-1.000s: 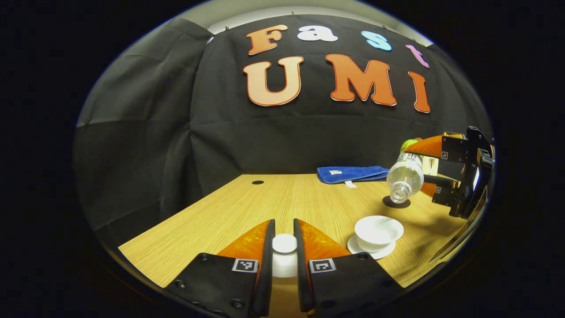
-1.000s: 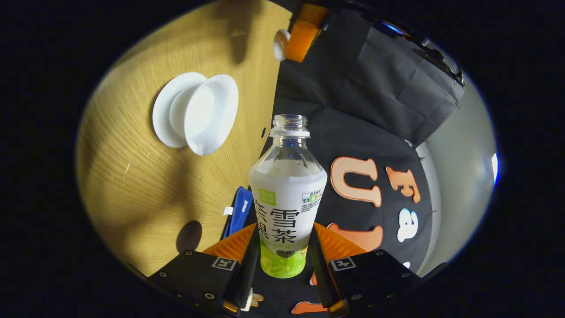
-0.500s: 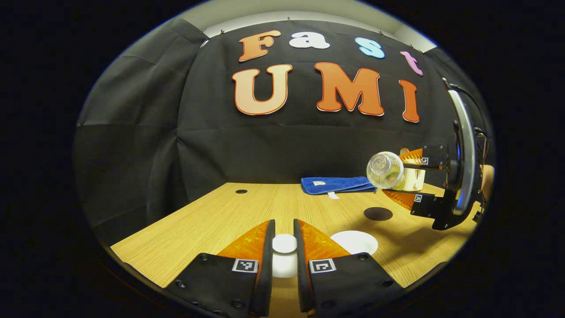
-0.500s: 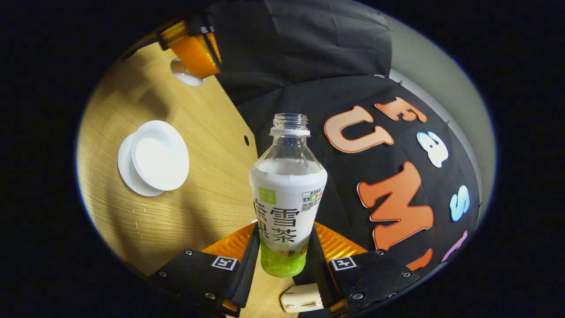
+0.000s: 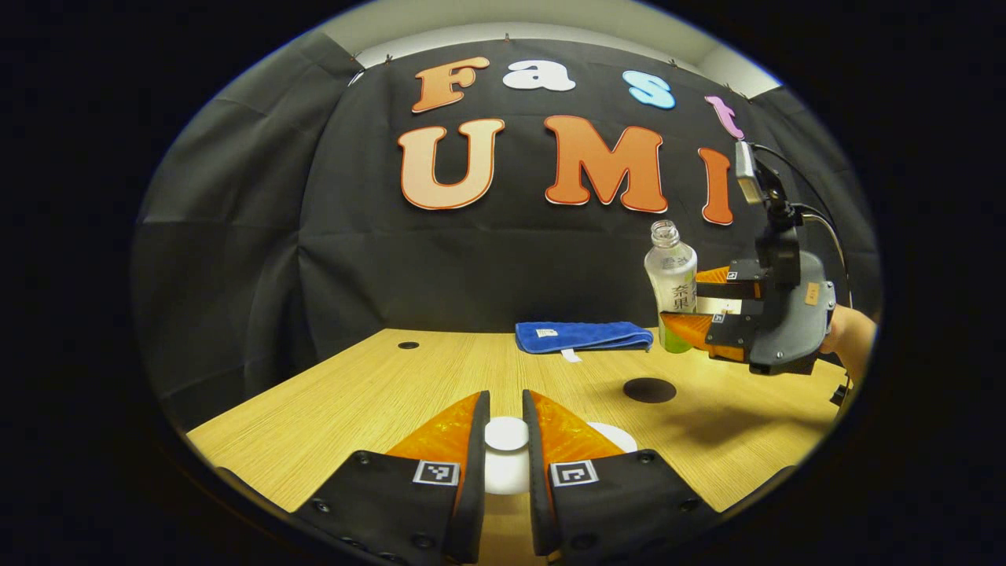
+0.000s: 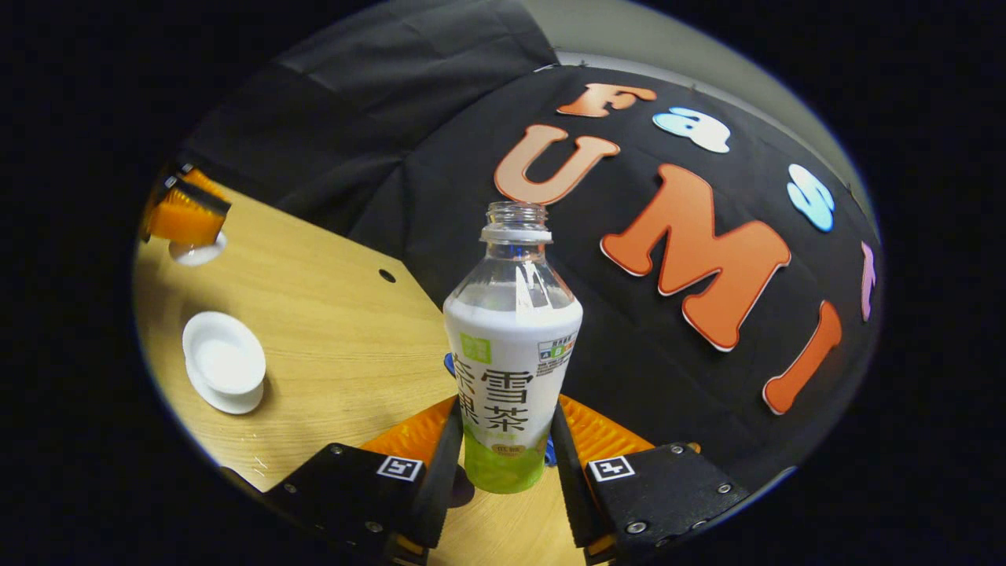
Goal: Open the teacup lid with one hand, grasp the water bottle and pour water into the teacup with the other hand; after pouring, place the water bottle on the coaster and then close the teacup lid.
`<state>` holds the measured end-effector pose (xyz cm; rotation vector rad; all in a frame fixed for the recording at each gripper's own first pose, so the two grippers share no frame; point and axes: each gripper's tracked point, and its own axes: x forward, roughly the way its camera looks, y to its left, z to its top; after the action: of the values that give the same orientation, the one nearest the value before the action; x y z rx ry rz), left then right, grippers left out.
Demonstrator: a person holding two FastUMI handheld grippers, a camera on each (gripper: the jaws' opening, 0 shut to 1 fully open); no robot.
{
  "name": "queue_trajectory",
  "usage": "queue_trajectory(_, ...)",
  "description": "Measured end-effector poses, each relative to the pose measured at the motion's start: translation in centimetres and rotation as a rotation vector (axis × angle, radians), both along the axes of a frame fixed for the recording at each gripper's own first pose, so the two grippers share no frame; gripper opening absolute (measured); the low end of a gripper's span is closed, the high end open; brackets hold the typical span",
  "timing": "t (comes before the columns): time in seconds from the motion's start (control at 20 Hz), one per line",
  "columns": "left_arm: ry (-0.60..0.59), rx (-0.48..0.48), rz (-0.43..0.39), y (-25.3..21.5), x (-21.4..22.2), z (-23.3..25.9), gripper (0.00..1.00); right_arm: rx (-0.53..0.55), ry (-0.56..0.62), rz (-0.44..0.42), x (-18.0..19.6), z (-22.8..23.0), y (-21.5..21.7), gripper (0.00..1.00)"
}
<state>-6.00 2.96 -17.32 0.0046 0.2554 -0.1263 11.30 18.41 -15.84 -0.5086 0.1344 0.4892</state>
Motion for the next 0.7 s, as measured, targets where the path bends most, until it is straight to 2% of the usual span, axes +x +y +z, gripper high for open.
queue_trajectory(0.4, -0.002, 0.009, 0.017, 0.1, 0.0, 0.2, 0.28, 0.322, 0.227, -0.119, 2.5, -2.5, -1.2, 0.62)
queue_trajectory(0.55, -0.007, 0.022, 0.015, 0.1, -0.1, 0.5, 0.28, 0.381, 0.283, -0.139, 2.7, -3.6, -1.4, 0.63)
queue_trajectory(0.7, -0.002, 0.026, 0.02, 0.1, 0.0, 0.2, 0.28, 0.396, 0.31, -0.143, 3.1, -4.5, -1.2, 0.62)
